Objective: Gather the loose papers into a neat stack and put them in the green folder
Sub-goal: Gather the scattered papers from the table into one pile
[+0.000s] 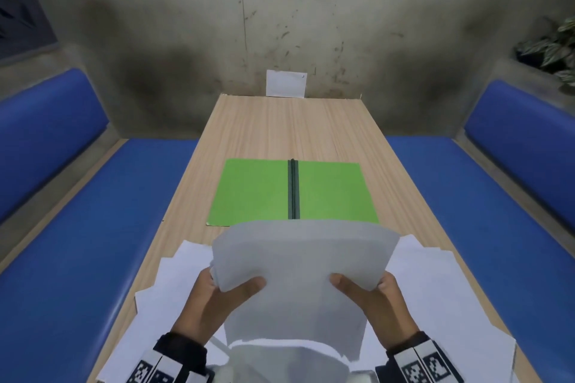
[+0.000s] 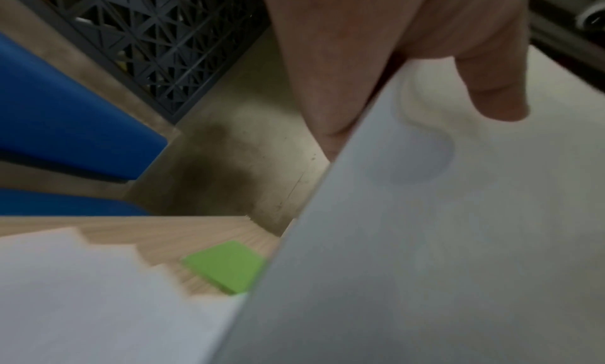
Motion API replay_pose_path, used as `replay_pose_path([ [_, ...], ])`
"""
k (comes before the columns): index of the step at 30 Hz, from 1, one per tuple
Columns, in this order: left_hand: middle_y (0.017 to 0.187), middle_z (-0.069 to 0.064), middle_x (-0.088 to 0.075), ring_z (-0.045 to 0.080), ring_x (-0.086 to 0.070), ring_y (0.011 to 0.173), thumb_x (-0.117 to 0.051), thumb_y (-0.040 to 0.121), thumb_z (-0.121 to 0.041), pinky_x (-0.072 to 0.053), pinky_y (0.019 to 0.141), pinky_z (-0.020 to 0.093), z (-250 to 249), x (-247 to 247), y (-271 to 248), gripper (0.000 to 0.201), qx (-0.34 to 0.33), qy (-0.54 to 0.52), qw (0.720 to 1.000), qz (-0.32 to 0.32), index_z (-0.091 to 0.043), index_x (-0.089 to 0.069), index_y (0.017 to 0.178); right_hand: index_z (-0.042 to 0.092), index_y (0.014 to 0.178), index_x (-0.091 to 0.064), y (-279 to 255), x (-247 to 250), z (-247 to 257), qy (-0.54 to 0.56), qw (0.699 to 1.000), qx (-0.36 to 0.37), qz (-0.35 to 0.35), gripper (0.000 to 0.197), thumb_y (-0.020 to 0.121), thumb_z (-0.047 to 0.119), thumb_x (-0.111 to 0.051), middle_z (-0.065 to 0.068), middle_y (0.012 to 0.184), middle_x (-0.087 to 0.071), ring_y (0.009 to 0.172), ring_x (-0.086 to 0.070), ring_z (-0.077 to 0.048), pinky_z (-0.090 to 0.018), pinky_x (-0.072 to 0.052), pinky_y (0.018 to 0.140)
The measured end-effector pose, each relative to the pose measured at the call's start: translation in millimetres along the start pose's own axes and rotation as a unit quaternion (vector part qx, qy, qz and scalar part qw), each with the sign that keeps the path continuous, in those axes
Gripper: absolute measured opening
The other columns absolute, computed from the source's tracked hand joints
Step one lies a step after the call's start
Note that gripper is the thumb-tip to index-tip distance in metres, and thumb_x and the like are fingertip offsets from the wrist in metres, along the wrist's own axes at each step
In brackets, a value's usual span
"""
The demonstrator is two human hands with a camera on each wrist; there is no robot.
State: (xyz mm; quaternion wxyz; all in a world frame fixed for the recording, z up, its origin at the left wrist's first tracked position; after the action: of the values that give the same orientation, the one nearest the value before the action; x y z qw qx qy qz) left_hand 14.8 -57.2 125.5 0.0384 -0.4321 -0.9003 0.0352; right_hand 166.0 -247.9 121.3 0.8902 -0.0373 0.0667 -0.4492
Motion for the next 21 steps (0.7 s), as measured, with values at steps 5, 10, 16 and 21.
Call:
replay_pose_path([
  [5, 0.067, -0.019, -0.073, 0.002, -0.064, 0.077, -0.075, 0.072, -0.004, -0.045, 0.066, 0.007, 27.6, -9.6, -15.0, 0.048, 0.05, 0.086, 0.994, 0.045, -0.051, -0.071, 0.064, 0.015, 0.064, -0.071, -3.9, 9.6, -41.4, -0.126, 0.99, -0.066, 0.021, 0.013, 0.07, 0.005, -0.077, 0.003, 0.064, -0.073, 0.066, -0.066, -0.009, -0.021, -0.052, 0.061],
  [10, 0.064, -0.028, -0.054, -0.015, -0.05, 0.066, -0.067, 0.078, 0.002, -0.033, 0.061, -0.009, 5.4, -21.8, -35.3, 0.039, 0.055, 0.117, 0.991, 0.047, -0.028, -0.046, 0.093, 0.025, 0.065, -0.07, -5.3, 13.9, -62.2, -0.184, 0.979, -0.086, 0.022, 0.018, 0.069, 0.008, -0.078, 0.007, 0.065, -0.074, 0.066, -0.066, -0.002, -0.029, -0.053, 0.068],
  [16, 0.063, -0.032, -0.068, -0.006, -0.065, 0.063, -0.076, 0.072, -0.018, -0.048, 0.058, 0.008, 58.1, -8.2, -7.8, 0.023, 0.088, 0.093, 0.991, 0.043, -0.037, -0.073, 0.058, 0.015, 0.077, -0.07, 5.0, 19.5, -59.2, -0.15, 0.986, -0.071, 0.022, 0.013, 0.075, 0.001, -0.071, 0.001, 0.074, -0.074, 0.074, -0.068, -0.015, -0.022, -0.054, 0.065],
  [21, 0.077, -0.001, -0.075, 0.024, -0.066, 0.082, -0.069, 0.08, -0.024, -0.055, 0.072, 0.031, 57.3, 16.3, 4.0, 0.014, 0.105, 0.045, 0.988, -0.103, -0.011, -0.067, 0.085, 0.029, 0.099, -0.057, 26.5, 34.8, -83.3, -0.226, 0.965, -0.107, 0.079, 0.037, 0.075, 0.006, -0.07, 0.003, 0.108, -0.062, 0.102, -0.056, -0.017, -0.027, -0.047, 0.086],
])
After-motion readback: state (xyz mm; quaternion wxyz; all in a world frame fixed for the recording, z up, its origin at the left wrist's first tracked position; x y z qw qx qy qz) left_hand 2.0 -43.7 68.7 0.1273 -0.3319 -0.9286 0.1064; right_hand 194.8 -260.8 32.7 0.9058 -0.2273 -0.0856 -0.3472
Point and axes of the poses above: each hand's wrist, its own y-axis towards the middle knuckle, its own x-axis out of the back of the hand, z = x × y, the point moved 1 cm from there along y, towards the middle knuckle
